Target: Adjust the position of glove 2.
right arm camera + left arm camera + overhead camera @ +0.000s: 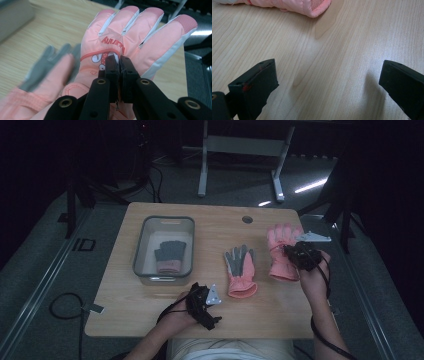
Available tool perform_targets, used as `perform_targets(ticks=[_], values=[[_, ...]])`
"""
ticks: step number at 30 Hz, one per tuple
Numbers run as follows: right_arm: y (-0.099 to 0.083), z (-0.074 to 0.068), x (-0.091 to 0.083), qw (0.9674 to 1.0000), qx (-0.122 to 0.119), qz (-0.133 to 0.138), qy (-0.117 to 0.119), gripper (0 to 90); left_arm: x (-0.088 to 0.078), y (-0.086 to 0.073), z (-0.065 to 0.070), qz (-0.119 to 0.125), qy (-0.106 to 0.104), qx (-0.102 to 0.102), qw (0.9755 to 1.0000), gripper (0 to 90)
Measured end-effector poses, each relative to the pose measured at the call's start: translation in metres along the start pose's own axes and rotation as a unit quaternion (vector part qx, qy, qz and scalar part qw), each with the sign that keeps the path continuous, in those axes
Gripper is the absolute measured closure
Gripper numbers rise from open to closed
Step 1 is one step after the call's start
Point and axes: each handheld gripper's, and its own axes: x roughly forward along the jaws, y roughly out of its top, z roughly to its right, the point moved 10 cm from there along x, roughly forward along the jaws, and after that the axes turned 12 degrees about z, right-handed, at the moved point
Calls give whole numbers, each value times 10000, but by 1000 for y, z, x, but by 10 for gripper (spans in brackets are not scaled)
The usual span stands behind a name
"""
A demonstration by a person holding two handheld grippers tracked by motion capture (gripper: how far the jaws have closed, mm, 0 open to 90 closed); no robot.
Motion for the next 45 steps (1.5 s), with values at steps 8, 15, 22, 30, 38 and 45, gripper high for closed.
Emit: perform_targets(ticks=[8,15,22,30,38,45], values=[[28,-39,-2,9994,-252,90,223,863,0,0,0,11,33,1,10000,13],[35,-79,3,9975,-433,70,550,863,0,0,0,-8,15,14,10000,13],[24,-106,16,9956,-510,-180,771,862,-1,0,1,-3,3,55,10000,13],[2,-118,28,9959,-478,-444,631,861,-1,0,2,2,-2,50,10000,13],[-21,-120,48,9955,-342,-703,531,858,-1,1,2,27,11,86,10000,13],[-40,-120,63,9948,-134,-850,552,837,-2,1,1,24,5,90,10000,13]])
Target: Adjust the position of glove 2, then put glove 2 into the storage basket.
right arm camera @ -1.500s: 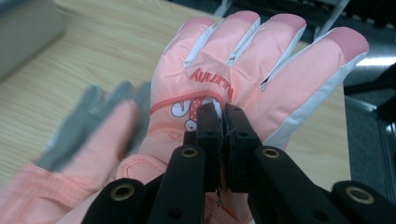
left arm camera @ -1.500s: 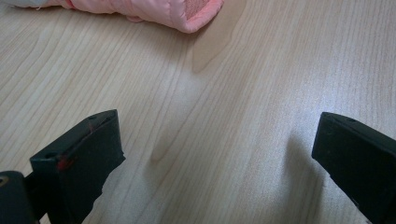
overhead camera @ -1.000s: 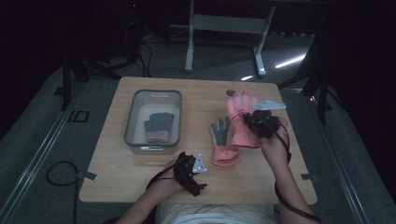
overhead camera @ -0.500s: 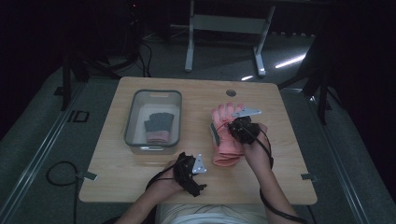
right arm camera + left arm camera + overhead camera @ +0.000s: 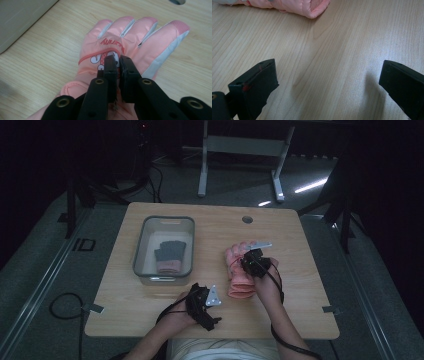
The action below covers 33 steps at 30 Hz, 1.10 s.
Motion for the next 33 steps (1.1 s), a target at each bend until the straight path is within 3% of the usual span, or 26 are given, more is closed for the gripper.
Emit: perform_targets(ticks=[7,14,21,24,29,33], values=[[-2,-3,6,9997,117,61,184,769,-1,1,-2,42,26,-66,10000,13],[17,1,-14,9979,164,487,407,590,-4,4,-3,151,23,-83,9998,13],[26,16,-34,9961,179,734,455,552,-12,17,-6,499,66,-241,9984,13],[24,25,-38,9959,230,749,457,551,-18,27,-10,671,173,-364,9969,35],[22,36,-46,9951,90,854,490,546,-31,48,-19,1138,427,-485,9914,42],[19,43,-52,9945,-26,886,563,569,-40,65,-27,1396,467,-656,9869,42]])
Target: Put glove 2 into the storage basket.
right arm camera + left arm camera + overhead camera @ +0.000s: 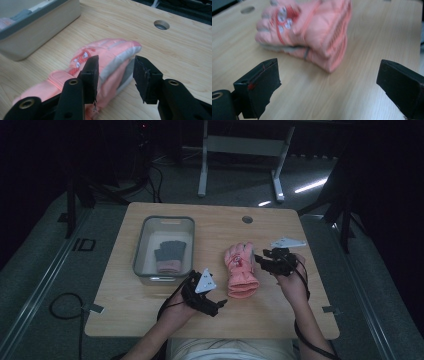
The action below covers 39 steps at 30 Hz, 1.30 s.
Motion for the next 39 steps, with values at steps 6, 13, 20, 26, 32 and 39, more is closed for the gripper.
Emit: perform_targets(ticks=[6,13,20,26,32,39], values=[[-1,6,-5,9999,-70,82,98,600,4,27,-10,-179,48,-71,9998,55],[7,2,-1,9992,-254,212,232,629,24,58,-32,-147,139,-211,9996,56],[19,-1,6,9988,-278,344,211,644,42,80,-49,-3,287,-404,9988,79],[22,-6,17,9988,-199,398,209,604,61,68,-71,-469,734,-693,9938,114],[13,-14,42,9996,-143,132,227,589,77,44,-87,-913,1130,-920,9851,168],[-12,-8,54,9996,99,-269,50,529,90,23,-87,-1172,1112,-1235,9791,193]])
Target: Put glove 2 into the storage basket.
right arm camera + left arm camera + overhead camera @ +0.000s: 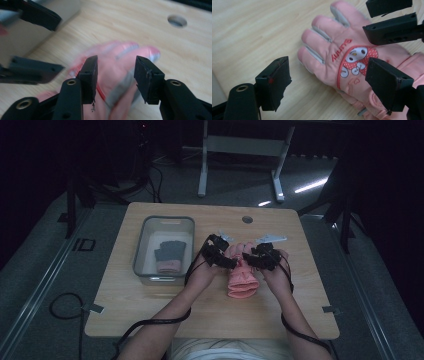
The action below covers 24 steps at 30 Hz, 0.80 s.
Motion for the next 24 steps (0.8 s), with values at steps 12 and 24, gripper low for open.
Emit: perform_targets(ticks=[12,24], values=[[-43,21,3,9955,342,-825,308,449,33,-37,6,-559,-437,-628,9955,235],[-55,11,16,9866,947,-1090,760,567,46,-47,18,-613,-1550,-1678,9716,655]])
